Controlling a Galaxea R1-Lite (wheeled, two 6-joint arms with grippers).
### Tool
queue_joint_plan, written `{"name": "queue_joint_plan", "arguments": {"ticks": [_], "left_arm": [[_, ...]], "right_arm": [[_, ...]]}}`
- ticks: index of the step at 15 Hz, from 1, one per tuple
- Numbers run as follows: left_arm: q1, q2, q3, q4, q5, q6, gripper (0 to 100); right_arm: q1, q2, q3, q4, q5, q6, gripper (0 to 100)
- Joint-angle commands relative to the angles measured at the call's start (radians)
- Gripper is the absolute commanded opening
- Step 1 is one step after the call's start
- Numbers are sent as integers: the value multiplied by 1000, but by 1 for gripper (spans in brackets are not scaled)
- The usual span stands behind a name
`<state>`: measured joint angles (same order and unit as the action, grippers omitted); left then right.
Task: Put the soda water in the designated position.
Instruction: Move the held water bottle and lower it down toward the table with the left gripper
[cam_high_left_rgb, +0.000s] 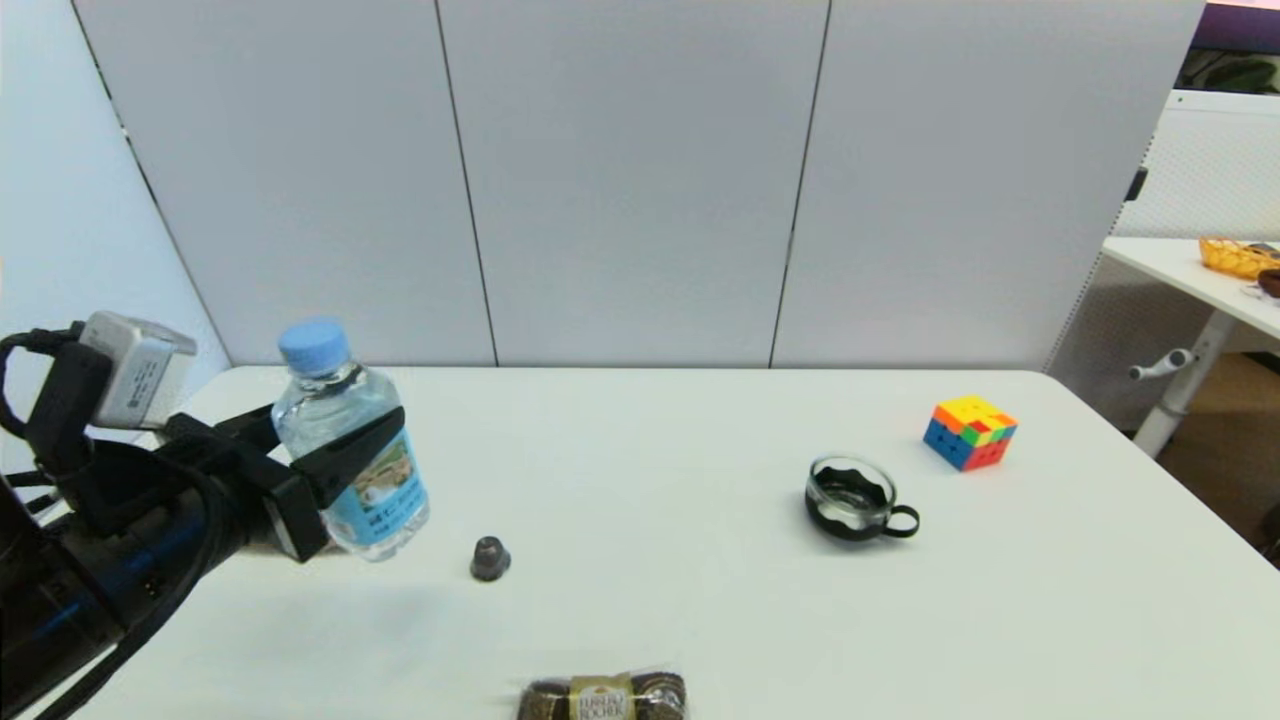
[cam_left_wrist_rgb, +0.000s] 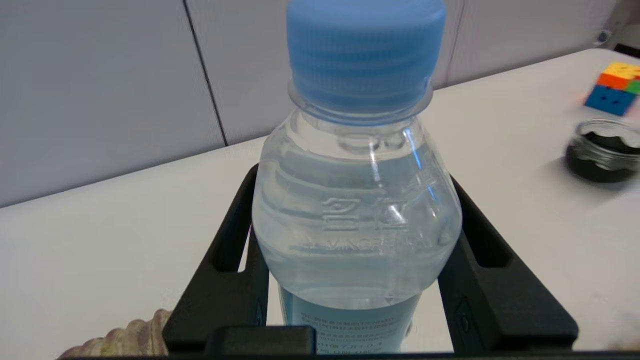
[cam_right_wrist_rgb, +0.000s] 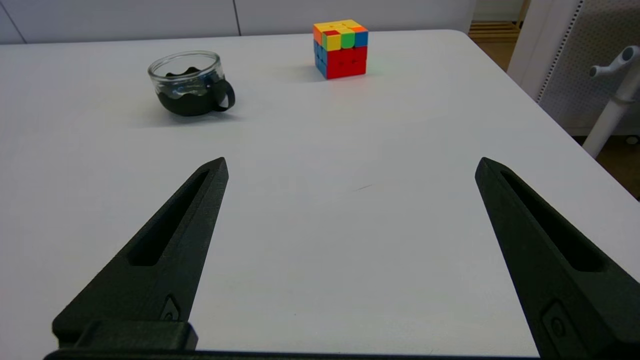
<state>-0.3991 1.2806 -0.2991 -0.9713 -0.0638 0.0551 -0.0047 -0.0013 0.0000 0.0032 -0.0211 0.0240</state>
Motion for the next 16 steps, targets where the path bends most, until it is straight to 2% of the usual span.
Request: {"name": "queue_joint_plan", "arguments": {"ticks": [1, 8, 16], "left_arm": [[-119, -98, 100, 22, -1, -3, 0], [-276, -11, 114, 34, -1, -8, 0], [-276, 160, 112, -87, 4, -11, 0]], "right_arm": [[0, 0, 0, 0, 0, 1, 100], [0, 0, 0, 0, 0, 1, 100], [0, 0, 0, 0, 0, 1, 100]]}}
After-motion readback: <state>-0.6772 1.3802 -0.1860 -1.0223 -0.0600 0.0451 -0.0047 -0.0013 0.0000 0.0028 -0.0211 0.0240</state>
